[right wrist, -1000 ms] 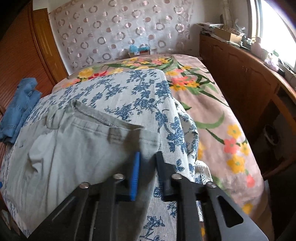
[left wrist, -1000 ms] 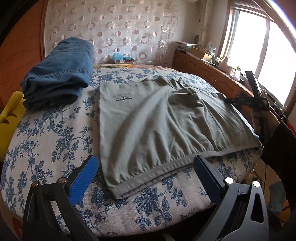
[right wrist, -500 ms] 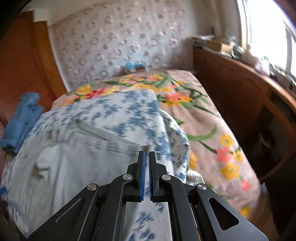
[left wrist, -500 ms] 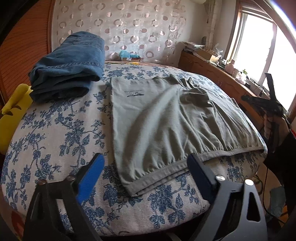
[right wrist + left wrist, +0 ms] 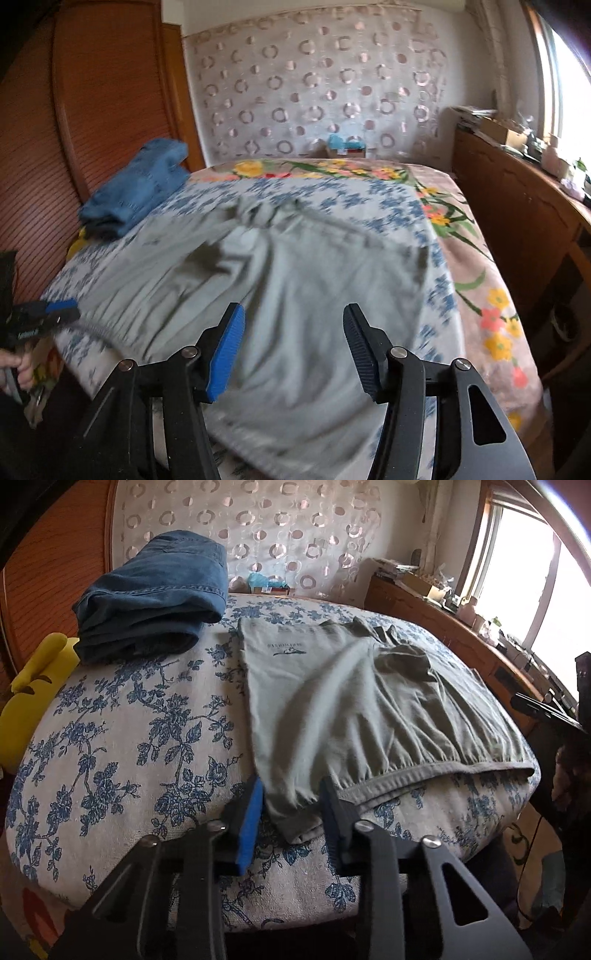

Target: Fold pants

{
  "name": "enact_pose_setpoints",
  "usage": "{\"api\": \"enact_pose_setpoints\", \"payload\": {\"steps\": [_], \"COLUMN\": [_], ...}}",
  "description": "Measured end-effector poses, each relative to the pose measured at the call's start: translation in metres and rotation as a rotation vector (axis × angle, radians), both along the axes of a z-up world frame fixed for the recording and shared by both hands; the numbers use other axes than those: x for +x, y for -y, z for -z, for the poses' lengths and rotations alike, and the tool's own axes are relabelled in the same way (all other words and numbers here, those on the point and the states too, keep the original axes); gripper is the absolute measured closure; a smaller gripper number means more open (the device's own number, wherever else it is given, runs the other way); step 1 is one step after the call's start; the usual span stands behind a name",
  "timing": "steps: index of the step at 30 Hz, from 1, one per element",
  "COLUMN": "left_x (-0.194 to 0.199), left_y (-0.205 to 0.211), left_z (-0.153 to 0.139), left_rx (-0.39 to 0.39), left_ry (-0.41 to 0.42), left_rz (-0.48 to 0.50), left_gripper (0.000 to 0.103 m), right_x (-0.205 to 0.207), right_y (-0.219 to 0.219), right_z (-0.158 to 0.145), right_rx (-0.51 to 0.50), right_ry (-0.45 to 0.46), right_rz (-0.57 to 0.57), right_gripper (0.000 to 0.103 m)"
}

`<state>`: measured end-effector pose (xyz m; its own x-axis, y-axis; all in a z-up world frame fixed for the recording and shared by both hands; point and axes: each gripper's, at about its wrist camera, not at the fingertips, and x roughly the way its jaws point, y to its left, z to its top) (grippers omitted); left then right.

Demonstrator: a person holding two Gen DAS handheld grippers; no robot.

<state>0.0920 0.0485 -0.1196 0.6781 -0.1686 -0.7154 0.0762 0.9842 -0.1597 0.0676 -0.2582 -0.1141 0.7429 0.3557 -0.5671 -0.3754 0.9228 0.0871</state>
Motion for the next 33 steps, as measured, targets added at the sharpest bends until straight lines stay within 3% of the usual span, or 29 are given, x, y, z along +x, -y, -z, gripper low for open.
{"api": "enact_pose_setpoints", "payload": {"steps": [5,6,8,13,23,33], "left_x": [0.004,0.004,0.005,0.011,0.027,0.034], "left_y": [0.008,0.008,0.010,0.020,0.075,0.113], "left_z": [0.002,0.002,0.002,-0.016,-0.066,-0.084], "left_rx": [0.068,0.073,0.085,0.085,0.061,0.013], "left_ry": [-0.010,-0.010,-0.012,0.022,0.091,0.108], "left_rz": [0.011,0.012,0.019,0.057,0.225,0.310], "left_gripper": [0.072,0.075,0.096,0.097,0.097,0.097], "right_x": [-0.031,-0.031,-0.040,-0.034,-0.025,-0.022], "right_y": [-0.003,-0.007,-0.006,-0.006,-0.005,-0.005], "right_z": [0.012,0.013,0.011,0.005,0.004,0.004], "right_rx": [-0.032,-0.036,-0.035,-0.053,-0.047,-0.020], "right_ry": [-0.001,-0.001,0.002,-0.006,-0.001,-0.011], "right_rz": [-0.026,-0.032,-0.040,-0.051,-0.030,-0.020], "right_gripper": [0.045,0.045,0.045,0.045,0.045,0.045]}}
